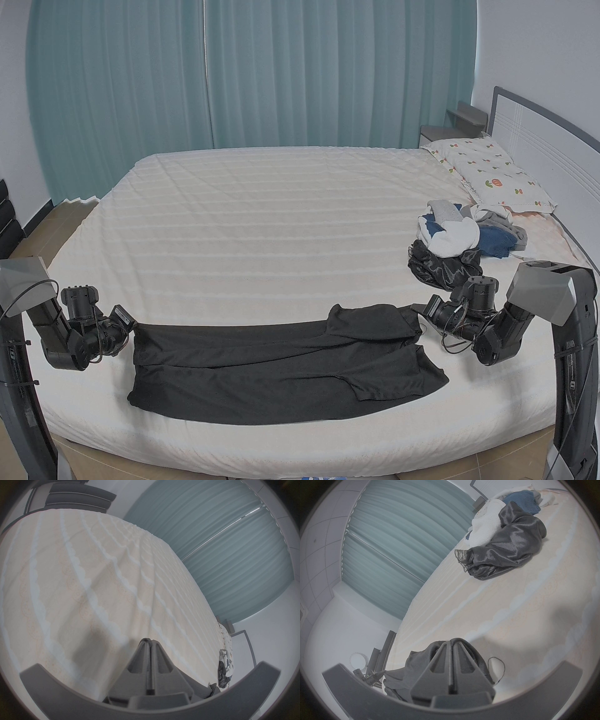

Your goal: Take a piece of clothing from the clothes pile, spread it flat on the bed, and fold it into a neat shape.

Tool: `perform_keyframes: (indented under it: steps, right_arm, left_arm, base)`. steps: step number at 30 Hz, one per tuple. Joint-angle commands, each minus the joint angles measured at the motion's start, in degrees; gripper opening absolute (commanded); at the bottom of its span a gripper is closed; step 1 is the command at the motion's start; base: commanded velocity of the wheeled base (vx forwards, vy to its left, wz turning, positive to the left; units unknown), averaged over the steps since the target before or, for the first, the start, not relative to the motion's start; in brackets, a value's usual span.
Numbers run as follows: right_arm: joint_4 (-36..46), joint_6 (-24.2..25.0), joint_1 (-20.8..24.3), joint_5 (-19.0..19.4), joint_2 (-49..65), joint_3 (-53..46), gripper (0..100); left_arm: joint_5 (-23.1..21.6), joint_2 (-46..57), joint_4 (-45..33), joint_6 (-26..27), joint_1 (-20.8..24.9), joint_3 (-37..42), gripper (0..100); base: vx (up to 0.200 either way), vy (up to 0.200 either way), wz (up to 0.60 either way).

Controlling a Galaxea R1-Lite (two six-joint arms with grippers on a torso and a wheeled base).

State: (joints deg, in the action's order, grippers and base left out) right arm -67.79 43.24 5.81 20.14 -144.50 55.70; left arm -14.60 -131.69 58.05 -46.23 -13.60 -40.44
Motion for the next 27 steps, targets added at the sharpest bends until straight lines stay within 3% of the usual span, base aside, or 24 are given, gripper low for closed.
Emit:
perform_keyframes:
  steps: [1, 23, 24, 27]
  right_arm:
    - [-0.3, 0.0, -0.3, -0.1, -1.1, 1.1, 0]
    - [-2.8, 1.1, -0.1, -0.7, -3.9, 1.7, 0]
    - [-2.6, 1.1, -0.1, -0.7, -4.0, 1.8, 100]
    - [-2.7, 1.1, 0.0, -0.7, -3.9, 1.5, 100]
  left_arm:
    - [0.0, -1.1, 0.1, 0.0, 0.0, -1.0, 0]
    - [0.3, -2.8, 1.5, 0.4, 0.3, -3.2, 0]
    - [0.3, -3.0, 1.5, 0.5, 0.4, -3.2, 100]
    - [0.3, -3.0, 1.5, 0.5, 0.4, -3.2, 100]
  base:
    - [0.0, 0.0, 0.0]
    - [0.0, 0.0, 0.0]
    - [0.0, 0.0, 0.0]
    - [0.0, 0.0, 0.0]
